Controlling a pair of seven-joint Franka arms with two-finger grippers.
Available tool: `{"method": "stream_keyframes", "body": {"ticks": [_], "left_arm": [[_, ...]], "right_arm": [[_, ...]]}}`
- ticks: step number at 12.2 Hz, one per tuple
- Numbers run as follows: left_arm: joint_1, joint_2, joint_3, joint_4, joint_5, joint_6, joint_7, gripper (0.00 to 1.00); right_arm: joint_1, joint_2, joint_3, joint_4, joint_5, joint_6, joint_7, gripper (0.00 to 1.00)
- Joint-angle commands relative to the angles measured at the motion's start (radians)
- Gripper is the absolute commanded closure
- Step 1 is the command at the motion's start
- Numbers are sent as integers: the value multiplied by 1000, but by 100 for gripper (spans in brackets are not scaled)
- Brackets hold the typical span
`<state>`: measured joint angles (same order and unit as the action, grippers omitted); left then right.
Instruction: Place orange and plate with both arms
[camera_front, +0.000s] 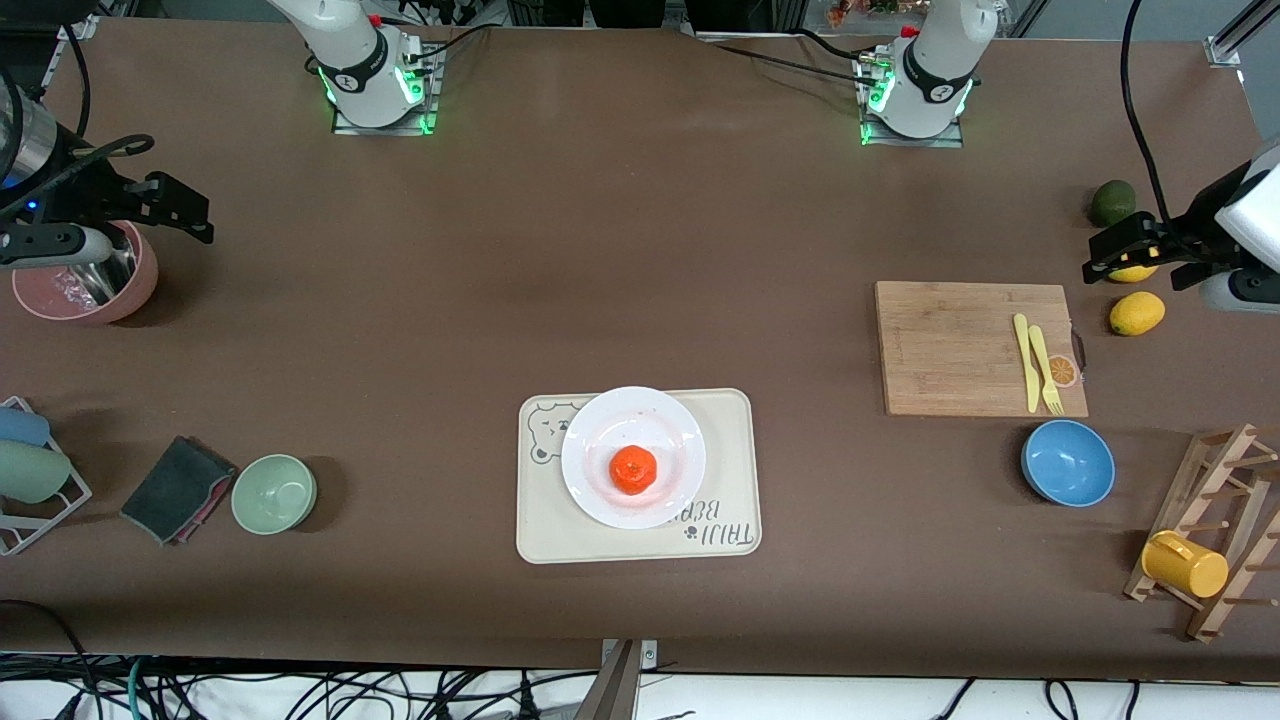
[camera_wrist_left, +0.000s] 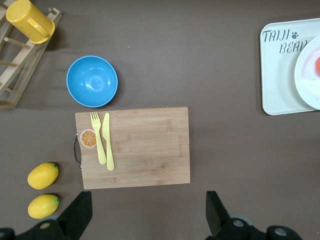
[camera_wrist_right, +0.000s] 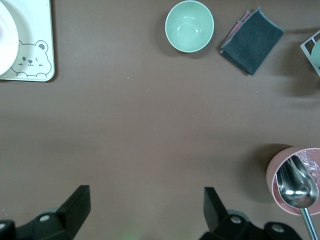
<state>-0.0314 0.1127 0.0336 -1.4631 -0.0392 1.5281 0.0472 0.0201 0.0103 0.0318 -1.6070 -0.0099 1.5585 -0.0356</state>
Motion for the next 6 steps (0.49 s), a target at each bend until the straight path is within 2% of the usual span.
{"method": "stream_keyframes", "body": {"ticks": [1, 6], "left_arm": [[-1, 1, 0, 12, -18, -13, 3, 0], [-1, 1, 0, 12, -18, -13, 5, 0]], "right_arm": [[-3, 10, -4, 47, -18, -28, 3, 0], [-6, 16, -6, 70, -15, -22, -6, 0]]}}
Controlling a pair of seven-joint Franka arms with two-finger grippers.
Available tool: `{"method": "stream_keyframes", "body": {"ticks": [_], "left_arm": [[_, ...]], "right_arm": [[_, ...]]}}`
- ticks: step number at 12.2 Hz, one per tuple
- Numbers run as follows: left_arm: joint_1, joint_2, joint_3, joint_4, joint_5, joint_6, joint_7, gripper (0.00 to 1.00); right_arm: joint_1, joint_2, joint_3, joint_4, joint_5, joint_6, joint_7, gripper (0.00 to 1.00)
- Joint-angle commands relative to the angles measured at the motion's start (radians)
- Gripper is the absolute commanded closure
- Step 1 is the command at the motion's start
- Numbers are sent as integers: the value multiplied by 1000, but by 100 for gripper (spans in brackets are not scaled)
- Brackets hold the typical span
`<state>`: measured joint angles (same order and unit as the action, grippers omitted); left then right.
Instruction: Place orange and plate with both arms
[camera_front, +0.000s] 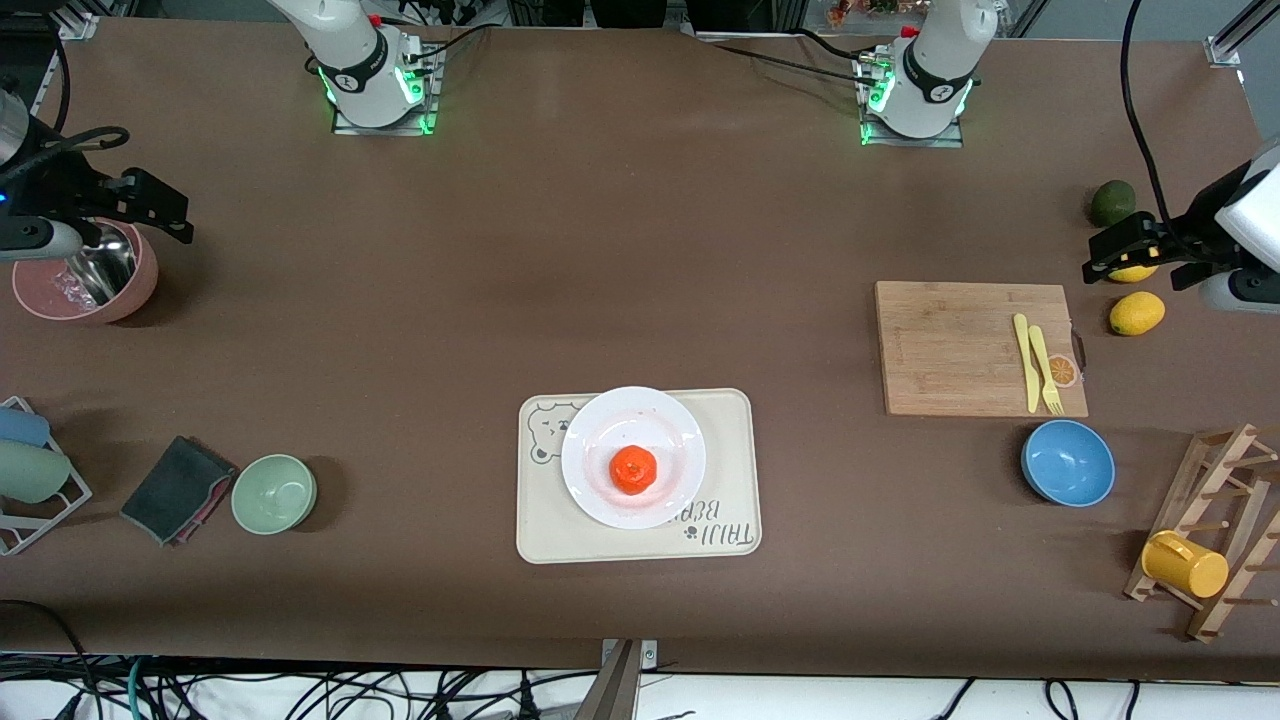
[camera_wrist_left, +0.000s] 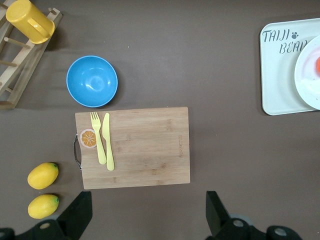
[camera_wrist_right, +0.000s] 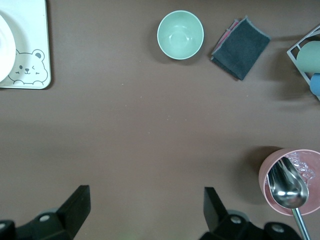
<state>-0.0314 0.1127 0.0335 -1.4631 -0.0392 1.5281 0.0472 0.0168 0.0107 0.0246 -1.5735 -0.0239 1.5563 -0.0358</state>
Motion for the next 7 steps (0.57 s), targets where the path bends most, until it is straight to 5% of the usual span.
{"method": "stream_keyframes", "body": {"ticks": [1, 7], "left_arm": [[-1, 1, 2, 12, -18, -13, 5, 0], [-1, 1, 0, 12, -18, -13, 5, 0]], "right_arm": [[-3, 20, 3, 36, -2, -21, -4, 0], [-3, 18, 3, 33, -1, -27, -1, 0]]}}
